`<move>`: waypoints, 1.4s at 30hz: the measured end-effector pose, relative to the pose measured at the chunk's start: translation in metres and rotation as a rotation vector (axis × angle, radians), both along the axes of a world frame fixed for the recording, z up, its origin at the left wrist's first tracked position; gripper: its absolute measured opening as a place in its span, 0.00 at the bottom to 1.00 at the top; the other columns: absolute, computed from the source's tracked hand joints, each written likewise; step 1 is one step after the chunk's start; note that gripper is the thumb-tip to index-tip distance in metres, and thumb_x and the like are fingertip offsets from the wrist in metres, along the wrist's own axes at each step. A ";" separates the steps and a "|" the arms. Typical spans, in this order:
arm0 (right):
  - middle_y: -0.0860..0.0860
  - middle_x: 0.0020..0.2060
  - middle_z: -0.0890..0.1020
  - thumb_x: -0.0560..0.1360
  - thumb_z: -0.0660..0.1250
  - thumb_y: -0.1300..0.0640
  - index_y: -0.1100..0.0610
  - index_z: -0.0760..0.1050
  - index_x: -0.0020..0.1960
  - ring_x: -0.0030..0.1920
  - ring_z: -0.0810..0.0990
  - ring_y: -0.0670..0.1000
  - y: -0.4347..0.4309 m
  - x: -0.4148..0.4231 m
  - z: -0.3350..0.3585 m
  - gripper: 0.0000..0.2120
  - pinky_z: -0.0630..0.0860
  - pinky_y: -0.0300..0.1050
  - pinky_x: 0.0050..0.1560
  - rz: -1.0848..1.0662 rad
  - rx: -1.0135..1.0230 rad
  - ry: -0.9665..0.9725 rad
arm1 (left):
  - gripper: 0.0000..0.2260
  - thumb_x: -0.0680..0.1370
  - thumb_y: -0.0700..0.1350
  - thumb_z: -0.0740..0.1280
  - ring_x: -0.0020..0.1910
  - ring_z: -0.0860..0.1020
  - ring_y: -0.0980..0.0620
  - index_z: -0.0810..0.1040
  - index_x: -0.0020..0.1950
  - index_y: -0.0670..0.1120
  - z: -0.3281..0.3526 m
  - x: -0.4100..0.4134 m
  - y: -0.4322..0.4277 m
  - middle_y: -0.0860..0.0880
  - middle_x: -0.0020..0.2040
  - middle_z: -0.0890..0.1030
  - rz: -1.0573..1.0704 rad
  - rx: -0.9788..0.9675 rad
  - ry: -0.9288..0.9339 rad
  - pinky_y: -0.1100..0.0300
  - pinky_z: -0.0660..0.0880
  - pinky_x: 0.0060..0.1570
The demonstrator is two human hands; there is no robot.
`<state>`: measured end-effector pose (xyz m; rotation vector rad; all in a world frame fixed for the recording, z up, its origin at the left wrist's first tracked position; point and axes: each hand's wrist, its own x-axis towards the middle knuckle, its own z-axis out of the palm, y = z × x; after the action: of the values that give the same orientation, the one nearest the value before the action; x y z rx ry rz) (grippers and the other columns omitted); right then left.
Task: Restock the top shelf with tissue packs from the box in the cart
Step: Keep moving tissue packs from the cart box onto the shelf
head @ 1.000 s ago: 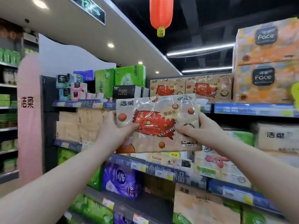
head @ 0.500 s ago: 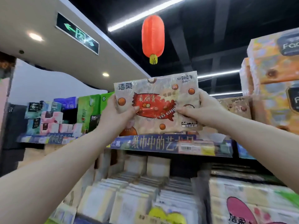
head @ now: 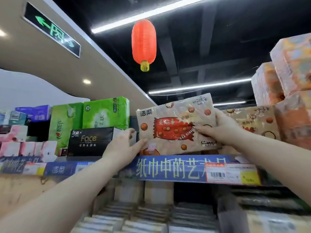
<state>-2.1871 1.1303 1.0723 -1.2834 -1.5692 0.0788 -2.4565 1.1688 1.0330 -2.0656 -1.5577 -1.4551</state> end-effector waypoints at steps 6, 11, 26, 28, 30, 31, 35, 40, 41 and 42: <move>0.52 0.53 0.80 0.64 0.77 0.46 0.49 0.60 0.71 0.46 0.82 0.54 0.010 -0.007 -0.003 0.41 0.80 0.50 0.45 -0.004 -0.286 0.001 | 0.35 0.70 0.66 0.35 0.48 0.79 0.45 0.74 0.36 0.47 -0.033 -0.011 0.017 0.48 0.43 0.81 0.140 0.233 0.383 0.55 0.70 0.40; 0.54 0.58 0.78 0.59 0.79 0.47 0.49 0.58 0.72 0.52 0.80 0.55 0.005 -0.014 0.000 0.48 0.78 0.53 0.54 -0.162 -0.316 -0.154 | 0.33 0.74 0.62 0.41 0.37 0.80 0.44 0.80 0.33 0.45 -0.039 -0.016 0.031 0.48 0.33 0.80 0.097 0.411 0.318 0.56 0.69 0.31; 0.58 0.60 0.74 0.63 0.77 0.43 0.59 0.63 0.69 0.54 0.78 0.56 0.039 -0.043 0.004 0.42 0.79 0.48 0.49 -0.366 -0.338 -0.213 | 0.23 0.77 0.54 0.55 0.22 0.73 0.52 0.71 0.23 0.48 -0.040 -0.016 0.037 0.52 0.22 0.73 0.110 0.512 0.318 0.63 0.63 0.20; 0.56 0.55 0.76 0.63 0.76 0.42 0.60 0.66 0.66 0.50 0.79 0.54 0.039 -0.044 0.003 0.39 0.80 0.47 0.46 -0.369 -0.334 -0.220 | 0.23 0.77 0.54 0.55 0.22 0.73 0.52 0.71 0.23 0.48 -0.041 -0.017 0.039 0.52 0.22 0.72 0.110 0.538 0.320 0.63 0.61 0.21; 0.55 0.56 0.78 0.61 0.77 0.41 0.60 0.68 0.66 0.51 0.80 0.54 0.040 -0.043 0.002 0.40 0.80 0.48 0.50 -0.362 -0.340 -0.240 | 0.23 0.77 0.54 0.55 0.22 0.73 0.51 0.71 0.24 0.48 -0.043 -0.018 0.041 0.52 0.22 0.72 0.107 0.565 0.315 0.63 0.61 0.22; 0.55 0.57 0.78 0.61 0.77 0.40 0.59 0.68 0.66 0.52 0.79 0.54 0.040 -0.043 0.003 0.41 0.80 0.49 0.52 -0.358 -0.350 -0.247 | 0.22 0.77 0.54 0.55 0.23 0.74 0.50 0.71 0.24 0.48 -0.043 -0.018 0.041 0.51 0.22 0.72 0.103 0.571 0.314 0.63 0.62 0.23; 0.55 0.56 0.79 0.56 0.77 0.38 0.57 0.69 0.66 0.53 0.80 0.55 0.033 -0.038 0.006 0.44 0.80 0.52 0.54 -0.269 -0.398 -0.213 | 0.22 0.77 0.54 0.54 0.24 0.74 0.50 0.71 0.24 0.48 -0.044 -0.018 0.042 0.51 0.23 0.73 0.096 0.581 0.312 0.62 0.63 0.23; 0.57 0.58 0.77 0.66 0.73 0.38 0.59 0.67 0.67 0.53 0.80 0.55 0.033 -0.043 0.006 0.38 0.79 0.48 0.52 -0.277 -0.371 -0.159 | 0.23 0.77 0.54 0.53 0.23 0.74 0.49 0.70 0.24 0.49 -0.045 -0.018 0.043 0.52 0.23 0.71 0.095 0.601 0.318 0.64 0.56 0.23; 0.57 0.58 0.77 0.65 0.73 0.38 0.59 0.67 0.67 0.53 0.80 0.55 0.034 -0.045 0.006 0.39 0.79 0.49 0.53 -0.282 -0.367 -0.160 | 0.23 0.77 0.54 0.53 0.23 0.73 0.50 0.70 0.24 0.49 -0.044 -0.018 0.043 0.52 0.23 0.71 0.096 0.604 0.320 0.65 0.53 0.23; 0.57 0.57 0.78 0.64 0.73 0.37 0.60 0.67 0.67 0.53 0.80 0.56 0.034 -0.046 0.006 0.40 0.80 0.51 0.54 -0.279 -0.365 -0.160 | 0.23 0.77 0.54 0.53 0.23 0.73 0.50 0.70 0.25 0.49 -0.044 -0.019 0.043 0.53 0.23 0.71 0.096 0.603 0.321 0.67 0.51 0.24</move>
<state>-2.2332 1.1647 1.0782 -1.8230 -1.5386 0.0903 -2.4757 1.2123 0.9889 -1.7245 -0.9311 -1.2728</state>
